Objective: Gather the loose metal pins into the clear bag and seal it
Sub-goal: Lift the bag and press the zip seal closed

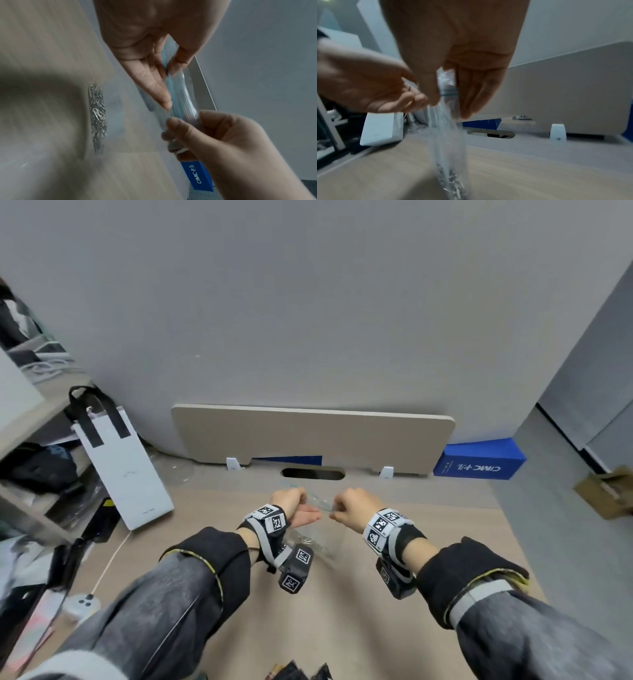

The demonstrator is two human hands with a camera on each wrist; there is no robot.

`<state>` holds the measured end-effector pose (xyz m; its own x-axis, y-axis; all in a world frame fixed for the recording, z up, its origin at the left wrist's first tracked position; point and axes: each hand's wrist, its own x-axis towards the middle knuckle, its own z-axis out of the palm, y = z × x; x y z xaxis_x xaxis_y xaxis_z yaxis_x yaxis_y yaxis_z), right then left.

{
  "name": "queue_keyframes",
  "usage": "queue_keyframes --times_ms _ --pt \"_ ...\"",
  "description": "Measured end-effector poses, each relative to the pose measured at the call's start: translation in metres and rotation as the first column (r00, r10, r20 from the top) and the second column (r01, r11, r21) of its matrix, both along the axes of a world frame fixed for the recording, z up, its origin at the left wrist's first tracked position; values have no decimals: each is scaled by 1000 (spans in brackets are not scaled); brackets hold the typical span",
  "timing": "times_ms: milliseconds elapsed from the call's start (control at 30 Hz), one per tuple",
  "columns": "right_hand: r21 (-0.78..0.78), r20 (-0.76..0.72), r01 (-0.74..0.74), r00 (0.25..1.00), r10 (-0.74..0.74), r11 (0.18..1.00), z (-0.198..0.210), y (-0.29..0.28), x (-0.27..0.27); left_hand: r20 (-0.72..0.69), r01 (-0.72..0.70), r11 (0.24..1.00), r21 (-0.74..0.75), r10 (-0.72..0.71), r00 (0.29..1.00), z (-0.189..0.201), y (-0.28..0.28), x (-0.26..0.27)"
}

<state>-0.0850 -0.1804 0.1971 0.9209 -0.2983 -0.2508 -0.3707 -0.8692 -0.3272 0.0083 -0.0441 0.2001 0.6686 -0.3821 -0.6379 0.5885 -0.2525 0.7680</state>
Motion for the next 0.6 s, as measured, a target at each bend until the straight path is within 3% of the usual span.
queue_keyframes --times_ms 33,67,100,133,167,200,233,267,300,333,367,467,600 --pt "-34 27 11 1000 -10 999 -1 -2 -2 15 -21 1000 10 21 1000 0 -1 -1" --pt "-41 41 29 999 -28 999 -3 -5 -3 120 -38 998 51 32 992 -4 -4 1" --pt "-41 52 40 998 -38 998 -5 -7 -5 307 -37 992 123 -3 952 -4 -5 1" --pt "-38 49 48 998 -46 998 -8 -7 -7 511 -16 977 211 -96 854 -5 -7 1" --pt "-34 41 44 998 -43 998 -12 -7 -9 676 23 947 320 -245 695 -4 -7 -2" --pt "-30 34 35 999 -34 999 -17 -7 -13 762 67 885 460 -432 482 -5 -8 -5" --pt "-24 32 21 999 -21 999 -22 -7 -16 751 114 791 601 -608 258 -8 -9 -7" --pt "-12 35 11 999 -10 1000 -27 -7 -20 653 154 653 741 -755 60 -10 -11 -9" --pt "5 46 10 999 -11 1000 -30 -8 -24 527 198 505 840 -846 -81 -15 -14 -9" --pt "25 60 21 998 -22 999 -31 -10 -28 445 239 405 882 -884 -144 -20 -16 -11" --pt "48 81 34 996 -38 998 -30 -12 -32 417 277 366 888 -896 -152 -22 -17 -13" --pt "149 128 73 988 -92 986 -26 -23 -44 471 388 414 823 -880 -59 -26 -19 -17" --pt "226 159 105 977 -143 968 -24 -38 -55 462 409 407 817 -886 -41 -16 -20 -16"
